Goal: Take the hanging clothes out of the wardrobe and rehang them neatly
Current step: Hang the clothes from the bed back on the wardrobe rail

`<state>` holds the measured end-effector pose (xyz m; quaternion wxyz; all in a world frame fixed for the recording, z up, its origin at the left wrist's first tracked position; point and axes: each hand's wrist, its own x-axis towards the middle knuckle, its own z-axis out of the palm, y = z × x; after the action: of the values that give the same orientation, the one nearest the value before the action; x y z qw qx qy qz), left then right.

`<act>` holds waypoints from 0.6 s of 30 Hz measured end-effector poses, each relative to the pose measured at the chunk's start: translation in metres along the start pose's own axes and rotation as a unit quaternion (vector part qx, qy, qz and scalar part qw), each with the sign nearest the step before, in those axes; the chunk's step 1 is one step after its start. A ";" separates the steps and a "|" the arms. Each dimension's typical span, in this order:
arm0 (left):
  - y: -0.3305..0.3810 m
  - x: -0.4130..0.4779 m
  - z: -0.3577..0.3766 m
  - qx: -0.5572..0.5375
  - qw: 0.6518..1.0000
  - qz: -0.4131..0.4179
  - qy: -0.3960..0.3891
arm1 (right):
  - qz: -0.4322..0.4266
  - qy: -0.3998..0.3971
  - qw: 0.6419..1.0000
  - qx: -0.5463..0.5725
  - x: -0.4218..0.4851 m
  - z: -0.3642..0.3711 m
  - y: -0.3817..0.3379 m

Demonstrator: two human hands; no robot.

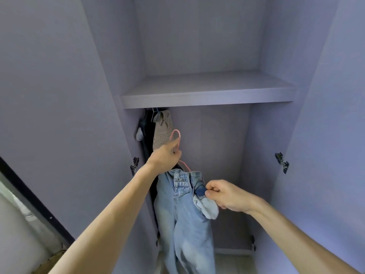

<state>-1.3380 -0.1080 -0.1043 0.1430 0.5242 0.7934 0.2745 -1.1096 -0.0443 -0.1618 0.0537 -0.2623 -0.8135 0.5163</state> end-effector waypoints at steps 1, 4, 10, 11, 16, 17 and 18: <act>-0.008 0.004 -0.002 0.056 0.998 0.005 -0.015 | 0.009 0.004 1.000 0.022 0.003 0.003 0.000; -0.030 0.009 -0.011 0.218 0.976 -0.012 -0.006 | 0.024 0.010 0.999 0.027 0.016 0.012 0.000; -0.079 0.017 -0.042 0.413 0.907 -0.056 0.065 | 0.040 0.006 0.998 0.037 0.056 0.018 0.006; -0.088 0.020 -0.048 0.441 0.892 -0.067 0.072 | 0.041 0.009 0.999 0.036 0.066 0.017 0.008; -0.132 0.043 -0.084 0.531 0.820 -0.084 0.197 | 0.057 0.017 0.994 0.090 0.123 0.002 0.021; -0.139 0.047 -0.093 0.539 0.807 -0.093 0.223 | 0.061 0.018 0.992 0.107 0.136 -0.001 0.022; -0.146 0.051 -0.100 0.554 0.792 -0.104 0.234 | 0.064 0.021 0.990 0.121 0.148 -0.005 0.022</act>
<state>-1.5207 -0.1336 -0.1054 -0.3342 0.3478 0.8686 -0.1137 -1.2263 0.0385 -0.2060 0.0689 -0.3159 -0.7252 0.6079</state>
